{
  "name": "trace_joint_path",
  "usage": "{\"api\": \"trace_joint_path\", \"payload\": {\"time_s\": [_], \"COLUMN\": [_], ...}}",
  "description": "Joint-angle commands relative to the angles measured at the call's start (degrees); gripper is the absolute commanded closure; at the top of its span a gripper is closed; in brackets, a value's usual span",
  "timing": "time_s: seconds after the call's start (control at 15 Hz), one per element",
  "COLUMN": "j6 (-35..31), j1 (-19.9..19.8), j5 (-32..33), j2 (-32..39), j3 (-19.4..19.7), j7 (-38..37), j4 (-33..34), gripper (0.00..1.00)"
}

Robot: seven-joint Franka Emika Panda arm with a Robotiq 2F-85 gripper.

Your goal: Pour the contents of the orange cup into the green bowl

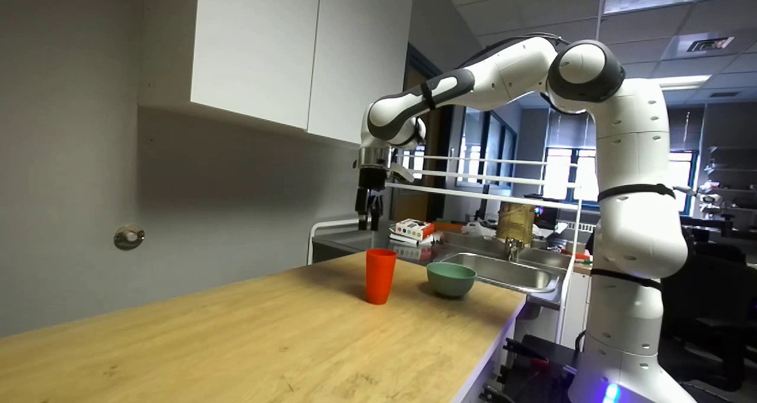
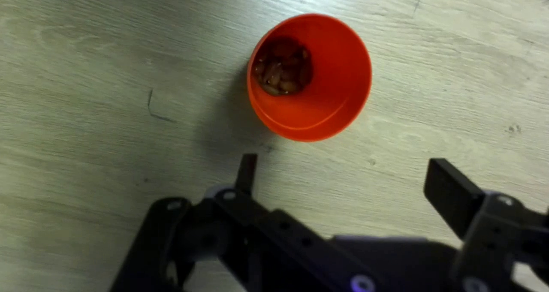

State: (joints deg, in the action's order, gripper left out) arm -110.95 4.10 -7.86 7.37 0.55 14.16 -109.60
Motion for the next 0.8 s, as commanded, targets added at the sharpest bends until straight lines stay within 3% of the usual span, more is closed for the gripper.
{"api": "trace_joint_path", "payload": {"time_s": [0.0, 0.73], "j6": [3.30, 10.19], "j1": [-1.27, -3.19], "j5": [-1.49, -9.28], "j2": [2.71, 3.23], "j3": [-1.34, -0.99], "j7": [-2.78, -9.11], "j4": [3.40, 1.90], "gripper": [0.00, 0.00]}}
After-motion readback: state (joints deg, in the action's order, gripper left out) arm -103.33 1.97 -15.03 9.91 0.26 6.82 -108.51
